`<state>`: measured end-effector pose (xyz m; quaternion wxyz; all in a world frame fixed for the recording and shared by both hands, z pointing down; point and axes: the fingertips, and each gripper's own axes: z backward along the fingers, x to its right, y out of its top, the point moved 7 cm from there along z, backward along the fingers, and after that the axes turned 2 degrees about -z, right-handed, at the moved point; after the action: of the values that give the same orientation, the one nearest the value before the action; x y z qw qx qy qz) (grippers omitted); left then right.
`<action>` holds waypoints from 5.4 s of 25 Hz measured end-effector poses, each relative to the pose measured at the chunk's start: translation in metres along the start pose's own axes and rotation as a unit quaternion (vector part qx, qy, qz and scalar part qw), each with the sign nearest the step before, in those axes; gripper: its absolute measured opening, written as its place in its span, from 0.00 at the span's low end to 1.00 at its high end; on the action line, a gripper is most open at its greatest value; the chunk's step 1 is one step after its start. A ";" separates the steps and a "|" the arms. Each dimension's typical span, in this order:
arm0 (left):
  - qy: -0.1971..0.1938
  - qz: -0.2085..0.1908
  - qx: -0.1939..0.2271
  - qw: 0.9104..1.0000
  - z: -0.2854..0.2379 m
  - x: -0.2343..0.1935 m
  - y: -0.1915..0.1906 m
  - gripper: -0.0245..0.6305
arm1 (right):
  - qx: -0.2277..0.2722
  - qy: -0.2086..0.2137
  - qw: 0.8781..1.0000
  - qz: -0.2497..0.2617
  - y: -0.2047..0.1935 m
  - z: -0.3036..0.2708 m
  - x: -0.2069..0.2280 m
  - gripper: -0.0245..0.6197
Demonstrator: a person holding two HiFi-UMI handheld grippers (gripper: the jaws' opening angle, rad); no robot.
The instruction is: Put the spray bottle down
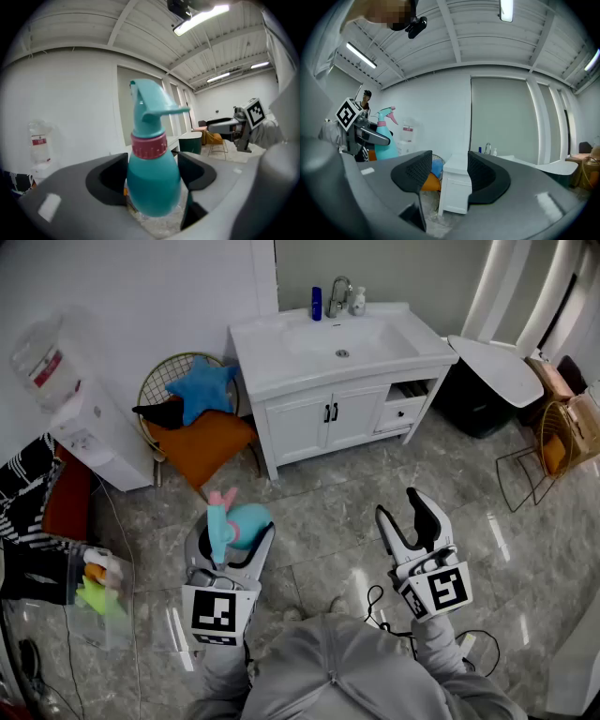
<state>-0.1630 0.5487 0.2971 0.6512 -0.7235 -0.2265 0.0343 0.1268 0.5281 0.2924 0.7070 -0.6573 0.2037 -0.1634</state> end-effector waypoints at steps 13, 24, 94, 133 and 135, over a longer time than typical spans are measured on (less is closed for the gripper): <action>-0.005 -0.004 -0.008 1.000 -0.012 0.007 0.002 0.62 | -0.003 -0.001 1.000 -0.004 -0.004 0.000 0.012 0.40; -0.001 -0.006 -0.015 1.000 -0.036 0.025 0.007 0.62 | 0.010 -0.001 1.000 -0.019 -0.009 0.000 0.045 0.41; -0.007 -0.014 0.002 1.000 -0.338 -0.161 0.013 0.62 | 0.017 -0.006 1.000 -0.014 -0.028 -0.324 0.160 0.41; 0.039 0.007 -0.034 0.999 -0.574 -0.198 0.029 0.62 | 0.006 0.060 0.998 -0.037 -0.064 -0.507 0.328 0.41; 0.032 0.007 -0.031 0.999 -0.591 -0.208 0.029 0.62 | 0.005 0.053 0.998 -0.035 -0.064 -0.518 0.333 0.41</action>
<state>-0.1369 -0.0777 0.3063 0.6353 -0.7454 -0.2016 0.0086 0.1559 -0.0904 0.3044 0.6920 -0.6513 0.2168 -0.2235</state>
